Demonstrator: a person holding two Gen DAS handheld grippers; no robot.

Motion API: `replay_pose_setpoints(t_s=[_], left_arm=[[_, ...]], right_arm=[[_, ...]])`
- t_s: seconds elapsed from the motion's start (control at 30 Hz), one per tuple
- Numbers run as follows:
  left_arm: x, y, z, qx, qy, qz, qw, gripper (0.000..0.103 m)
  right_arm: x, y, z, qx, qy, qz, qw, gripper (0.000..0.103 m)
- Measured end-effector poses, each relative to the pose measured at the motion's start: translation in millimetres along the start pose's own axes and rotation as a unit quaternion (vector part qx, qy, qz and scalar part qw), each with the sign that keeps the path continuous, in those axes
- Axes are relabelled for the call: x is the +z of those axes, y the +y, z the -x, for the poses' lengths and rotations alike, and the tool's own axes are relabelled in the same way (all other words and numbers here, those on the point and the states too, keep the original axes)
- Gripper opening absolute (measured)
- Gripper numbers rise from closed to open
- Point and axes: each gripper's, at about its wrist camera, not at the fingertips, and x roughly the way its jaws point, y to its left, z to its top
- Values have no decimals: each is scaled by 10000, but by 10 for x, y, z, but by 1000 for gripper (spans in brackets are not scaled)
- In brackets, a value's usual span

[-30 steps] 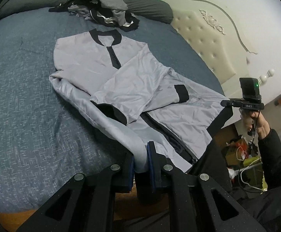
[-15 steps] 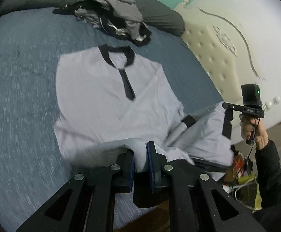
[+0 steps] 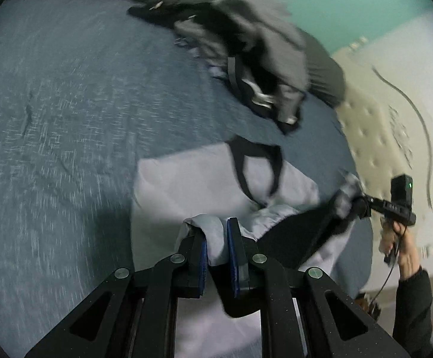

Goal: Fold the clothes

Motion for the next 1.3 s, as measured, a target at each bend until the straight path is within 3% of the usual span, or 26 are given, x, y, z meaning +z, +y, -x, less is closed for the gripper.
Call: replay_pose_setpoints(t_s=[0.27, 0.37, 0.43, 0.47, 0.5, 0.57, 0.67, 0.77, 0.87, 1.1, 1.3], left_arm=[[148, 388, -375, -237, -147, 676, 9973, 20], [203, 534, -515, -325, -202, 929, 9949, 23], [240, 631, -609, -384, -239, 1097, 9929, 32], [258, 674, -650, -408, -259, 1171, 9919, 43], [258, 629, -607, -340, -313, 1081, 9931, 52], [258, 541, -521, -205, -421, 902, 9948, 53], [258, 406, -392, 3, -583, 625, 9963, 54], [241, 229, -278, 447, -787, 54, 9959, 54], [247, 212, -352, 724, -703, -221, 9946, 56], [243, 255, -720, 1266, -476, -724, 9882, 56], [311, 400, -870, 1170, -526, -785, 9886, 56]], right_arm=[[152, -677, -620, -163, 100, -908, 9957, 17], [138, -812, -624, 92, -28, -1181, 9929, 25], [130, -886, -542, 379, -218, -1391, 9893, 32], [126, -912, -506, 508, -277, -1490, 9871, 39], [122, -924, -463, 647, -346, -1560, 9850, 53], [116, -874, -327, 555, -572, -1442, 9863, 64], [119, -789, -71, 309, -961, -1108, 9887, 64], [79, -694, 70, -100, -1077, -622, 9922, 64], [27, -616, -19, -569, -864, -124, 9946, 64], [-65, -618, -439, -1026, -541, 462, 9922, 64], [-16, -629, -768, -1120, -396, 837, 9894, 64]])
